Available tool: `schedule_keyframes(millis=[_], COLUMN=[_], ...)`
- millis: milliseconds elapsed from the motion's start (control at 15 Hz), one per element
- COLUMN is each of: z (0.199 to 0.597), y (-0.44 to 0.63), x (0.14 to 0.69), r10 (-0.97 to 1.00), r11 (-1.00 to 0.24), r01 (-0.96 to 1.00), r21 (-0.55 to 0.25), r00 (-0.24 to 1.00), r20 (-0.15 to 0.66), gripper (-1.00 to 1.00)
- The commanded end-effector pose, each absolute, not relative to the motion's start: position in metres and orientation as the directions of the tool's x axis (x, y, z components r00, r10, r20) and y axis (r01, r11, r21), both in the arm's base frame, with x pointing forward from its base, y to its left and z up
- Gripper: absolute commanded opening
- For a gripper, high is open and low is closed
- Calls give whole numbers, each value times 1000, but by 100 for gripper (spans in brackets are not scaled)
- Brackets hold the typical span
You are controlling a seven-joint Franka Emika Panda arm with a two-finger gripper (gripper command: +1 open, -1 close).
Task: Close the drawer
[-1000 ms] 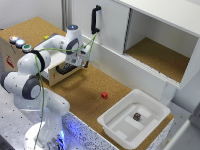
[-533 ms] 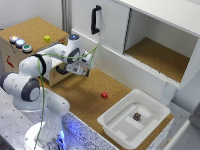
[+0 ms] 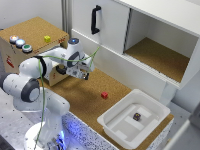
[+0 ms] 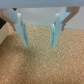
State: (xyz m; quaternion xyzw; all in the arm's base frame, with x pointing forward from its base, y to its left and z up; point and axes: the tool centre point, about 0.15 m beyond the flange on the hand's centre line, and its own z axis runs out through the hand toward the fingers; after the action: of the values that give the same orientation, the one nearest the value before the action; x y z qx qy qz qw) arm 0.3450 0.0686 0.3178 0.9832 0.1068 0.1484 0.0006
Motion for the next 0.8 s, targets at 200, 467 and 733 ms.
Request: schedule_keyframes(millis=[200, 467, 733], z=[326, 328, 326], y=[109, 119, 141], x=[358, 360, 361], r10=[155, 148, 155], r11=[-988, -988, -988], r01=[155, 145, 152], r21=[17, 51, 40], r00=[978, 986, 985], r20=[136, 75, 81], gripper=[-100, -100, -100])
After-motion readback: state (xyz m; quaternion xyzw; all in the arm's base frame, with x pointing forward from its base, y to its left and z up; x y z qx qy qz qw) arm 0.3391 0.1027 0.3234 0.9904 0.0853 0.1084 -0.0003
